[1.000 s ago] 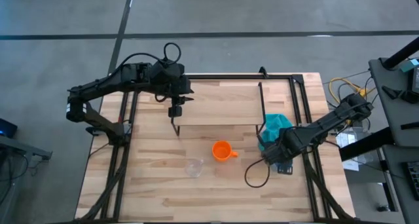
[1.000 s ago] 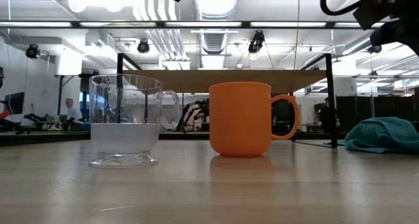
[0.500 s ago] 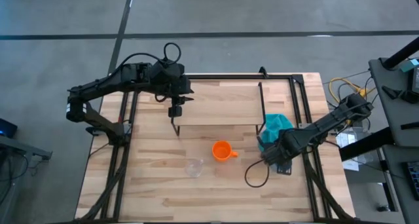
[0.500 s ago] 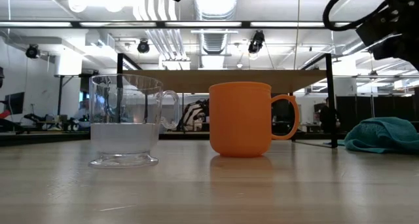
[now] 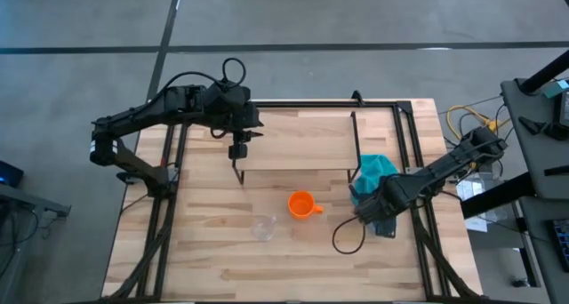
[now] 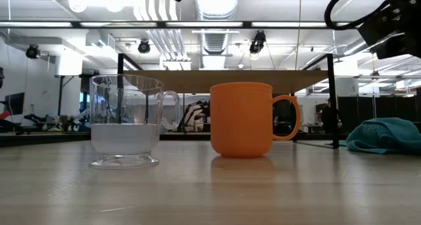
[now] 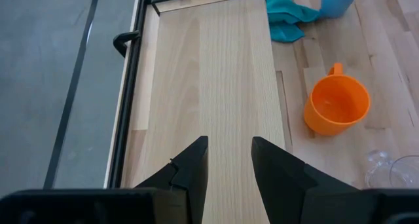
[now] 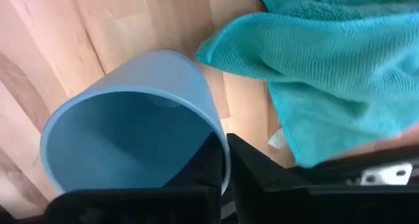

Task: Stack small to large cups/mugs on shelf
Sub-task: Put the blue cup onto the shelf

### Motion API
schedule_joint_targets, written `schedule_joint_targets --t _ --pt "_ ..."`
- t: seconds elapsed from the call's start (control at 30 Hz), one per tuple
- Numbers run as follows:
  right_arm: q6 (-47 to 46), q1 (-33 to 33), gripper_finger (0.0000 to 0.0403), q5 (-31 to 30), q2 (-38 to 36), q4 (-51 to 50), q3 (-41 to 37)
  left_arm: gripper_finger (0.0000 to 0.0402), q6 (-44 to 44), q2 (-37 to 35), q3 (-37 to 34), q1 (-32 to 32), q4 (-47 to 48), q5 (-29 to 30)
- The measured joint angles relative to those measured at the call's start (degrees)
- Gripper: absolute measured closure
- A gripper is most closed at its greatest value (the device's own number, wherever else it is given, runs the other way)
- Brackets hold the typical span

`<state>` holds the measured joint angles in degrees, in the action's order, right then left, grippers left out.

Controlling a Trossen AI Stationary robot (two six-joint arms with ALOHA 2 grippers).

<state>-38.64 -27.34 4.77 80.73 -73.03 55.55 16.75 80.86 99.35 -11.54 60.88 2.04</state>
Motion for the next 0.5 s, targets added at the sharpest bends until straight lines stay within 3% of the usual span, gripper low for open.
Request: schedule_joint_targets --t 0.27,0.5 --pt "-6.6 0.24 0.0394 -7.49 0.08 -12.76 16.19 0.0297 0.03 -0.1 0.0 0.01 -0.36 2.35" --pt "-8.22 1.96 0.0394 -20.32 -0.47 -16.92 35.0 0.0297 -1.97 -1.46 0.06 0.01 -0.38 2.97"
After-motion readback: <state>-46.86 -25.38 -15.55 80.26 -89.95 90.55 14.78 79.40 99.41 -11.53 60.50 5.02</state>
